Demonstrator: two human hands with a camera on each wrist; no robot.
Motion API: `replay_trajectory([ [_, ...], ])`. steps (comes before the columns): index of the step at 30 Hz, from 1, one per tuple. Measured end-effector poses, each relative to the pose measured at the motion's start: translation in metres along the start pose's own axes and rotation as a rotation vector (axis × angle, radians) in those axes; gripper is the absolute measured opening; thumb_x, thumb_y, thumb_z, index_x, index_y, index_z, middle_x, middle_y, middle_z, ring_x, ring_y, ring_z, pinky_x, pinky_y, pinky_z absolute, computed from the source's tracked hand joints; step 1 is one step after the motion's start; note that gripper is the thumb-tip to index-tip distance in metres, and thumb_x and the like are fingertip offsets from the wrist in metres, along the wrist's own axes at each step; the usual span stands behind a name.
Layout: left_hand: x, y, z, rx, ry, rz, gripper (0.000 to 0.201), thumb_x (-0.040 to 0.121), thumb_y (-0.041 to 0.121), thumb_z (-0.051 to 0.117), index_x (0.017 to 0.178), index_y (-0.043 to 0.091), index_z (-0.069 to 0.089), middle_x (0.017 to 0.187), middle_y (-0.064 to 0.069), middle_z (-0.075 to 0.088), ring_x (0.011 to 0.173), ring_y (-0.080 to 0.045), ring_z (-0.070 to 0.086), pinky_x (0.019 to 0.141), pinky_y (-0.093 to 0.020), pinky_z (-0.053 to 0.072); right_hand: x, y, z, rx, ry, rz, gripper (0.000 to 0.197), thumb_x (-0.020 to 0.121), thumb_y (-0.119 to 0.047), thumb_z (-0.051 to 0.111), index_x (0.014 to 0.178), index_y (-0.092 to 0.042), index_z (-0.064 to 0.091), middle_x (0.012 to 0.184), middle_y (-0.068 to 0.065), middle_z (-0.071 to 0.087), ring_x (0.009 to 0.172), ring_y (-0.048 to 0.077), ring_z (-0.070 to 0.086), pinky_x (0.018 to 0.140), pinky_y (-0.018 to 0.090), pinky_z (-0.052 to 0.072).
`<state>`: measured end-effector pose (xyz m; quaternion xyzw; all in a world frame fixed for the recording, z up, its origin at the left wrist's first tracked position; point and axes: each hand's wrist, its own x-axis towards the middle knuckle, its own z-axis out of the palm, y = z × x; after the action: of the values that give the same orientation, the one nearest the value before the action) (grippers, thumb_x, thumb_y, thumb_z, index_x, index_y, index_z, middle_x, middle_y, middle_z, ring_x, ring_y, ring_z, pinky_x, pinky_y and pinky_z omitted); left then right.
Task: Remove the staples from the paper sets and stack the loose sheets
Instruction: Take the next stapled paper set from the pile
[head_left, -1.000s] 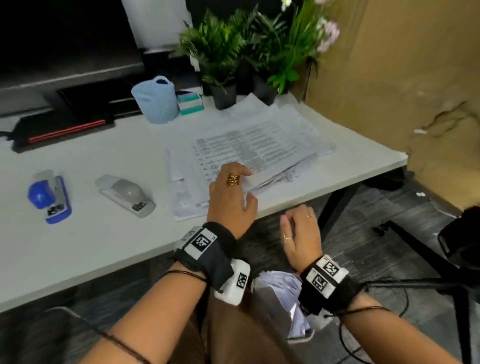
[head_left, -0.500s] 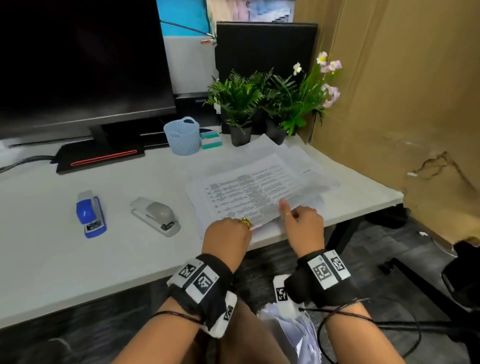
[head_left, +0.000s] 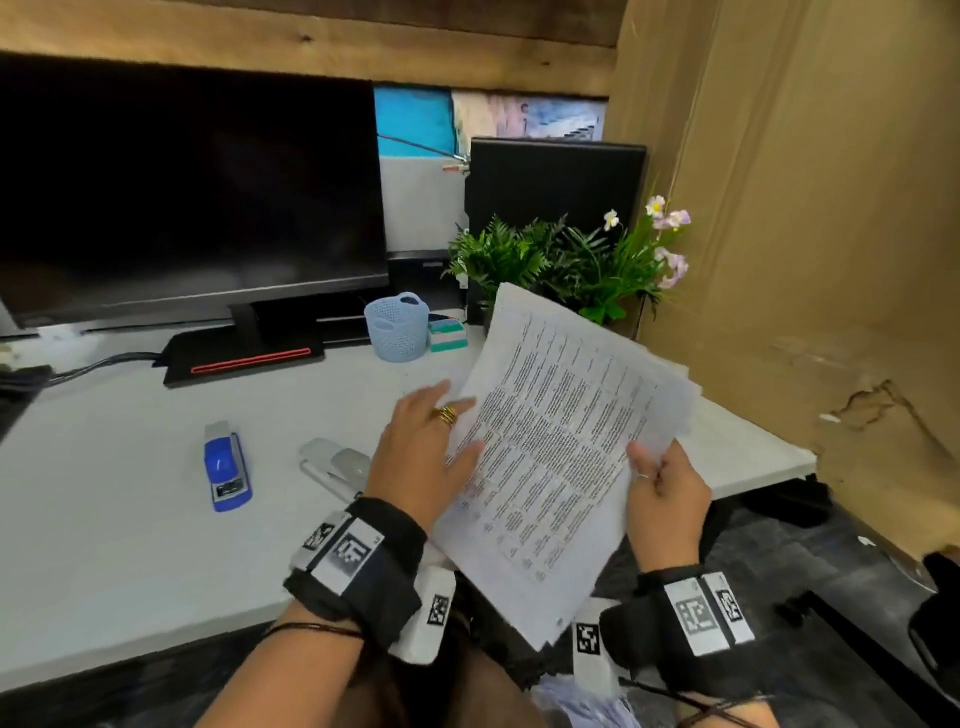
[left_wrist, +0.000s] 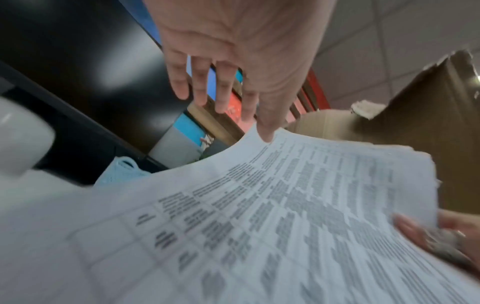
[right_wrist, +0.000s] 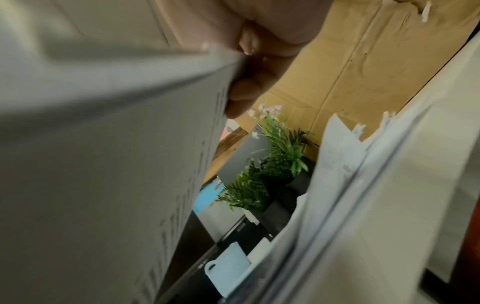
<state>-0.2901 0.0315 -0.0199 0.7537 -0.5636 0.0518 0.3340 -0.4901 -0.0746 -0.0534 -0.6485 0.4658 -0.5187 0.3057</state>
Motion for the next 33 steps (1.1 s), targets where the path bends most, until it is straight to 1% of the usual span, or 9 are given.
replay_trajectory([
  [5,0.014,0.002,-0.045,-0.041,0.143,-0.039,0.093,0.079,0.05,0.064,0.149,0.027,0.007,0.155,0.001,0.01,0.14,-0.02,0.016,0.113,-0.041,0.021,-0.014,-0.034,0.003,0.206,-0.077,-0.07,0.022,0.092,0.005,0.049,0.072,-0.006,0.05,0.075,-0.003,0.056,0.07,0.001,0.052,0.06,0.001,0.038],
  [10,-0.01,-0.02,-0.074,-0.079,0.31,-0.191,0.113,0.061,0.052,0.079,0.148,0.029,0.01,0.151,0.0,0.02,0.136,-0.019,0.023,0.111,-0.042,0.022,-0.05,-0.038,0.039,0.252,-0.386,-0.163,0.031,0.092,0.004,0.048,0.072,-0.02,0.053,0.069,-0.005,0.058,0.065,-0.008,0.059,0.063,0.005,0.043],
  [14,-0.035,-0.042,-0.09,0.343,0.049,-0.181,0.072,0.071,0.069,0.058,0.133,0.038,0.04,0.137,0.011,0.043,0.131,-0.013,0.033,0.113,-0.048,0.001,-0.078,-0.043,0.074,0.222,-0.671,-0.181,0.019,0.096,-0.005,0.045,0.1,-0.015,0.06,0.088,-0.007,0.067,0.085,-0.002,0.064,0.07,0.015,0.053],
  [16,-0.044,-0.052,-0.094,0.346,-0.055,-0.2,0.052,0.08,0.066,0.048,0.123,0.037,0.05,0.116,0.012,0.06,0.117,-0.011,0.049,0.112,-0.042,0.005,-0.086,-0.049,0.093,0.175,-0.764,-0.218,0.017,0.097,-0.01,0.045,0.1,-0.01,0.062,0.087,0.003,0.068,0.081,0.008,0.065,0.069,0.025,0.055],
  [19,-0.056,-0.068,-0.104,0.374,-0.044,-0.231,0.045,0.086,0.061,0.045,0.119,0.033,0.053,0.097,0.008,0.065,0.098,-0.014,0.056,0.099,-0.031,0.02,-0.085,-0.062,0.117,0.064,-0.84,-0.266,0.025,0.097,-0.022,0.048,0.086,-0.005,0.064,0.076,0.005,0.066,0.07,0.013,0.061,0.067,0.031,0.05],
  [21,-0.063,-0.082,-0.112,0.384,-0.021,-0.253,0.042,0.088,0.059,0.042,0.12,0.033,0.052,0.092,0.007,0.065,0.092,-0.016,0.057,0.093,-0.031,0.021,-0.07,-0.073,0.132,-0.022,-0.702,-0.298,0.036,0.095,-0.031,0.049,0.076,-0.005,0.063,0.067,0.005,0.062,0.062,0.015,0.054,0.062,0.029,0.042],
  [24,-0.07,-0.096,-0.121,0.38,0.003,-0.28,0.037,0.093,0.054,0.037,0.119,0.033,0.052,0.09,0.006,0.066,0.09,-0.017,0.058,0.091,-0.032,0.022,-0.04,-0.093,0.161,-0.213,-0.577,-0.326,0.033,0.095,-0.031,0.05,0.088,-0.003,0.066,0.085,0.015,0.067,0.083,0.029,0.06,0.073,0.032,0.043],
  [29,-0.075,-0.101,-0.126,0.405,0.017,-0.324,0.039,0.093,0.055,0.036,0.12,0.033,0.055,0.077,0.01,0.056,0.087,-0.016,0.058,0.088,-0.03,0.022,-0.028,-0.097,0.221,-0.741,-1.033,-0.209,0.046,0.085,-0.051,0.051,0.106,-0.011,0.058,0.108,0.011,0.06,0.102,0.029,0.057,0.076,0.03,0.042],
  [33,-0.077,-0.105,-0.129,0.428,0.049,-0.382,0.042,0.086,0.064,0.042,0.108,0.034,0.061,0.068,0.012,0.05,0.075,-0.013,0.051,0.089,-0.031,0.024,-0.041,-0.103,0.238,-0.815,-1.127,-0.201,0.05,0.087,-0.043,0.054,0.119,-0.005,0.053,0.125,0.015,0.057,0.112,0.031,0.055,0.089,0.032,0.044],
])
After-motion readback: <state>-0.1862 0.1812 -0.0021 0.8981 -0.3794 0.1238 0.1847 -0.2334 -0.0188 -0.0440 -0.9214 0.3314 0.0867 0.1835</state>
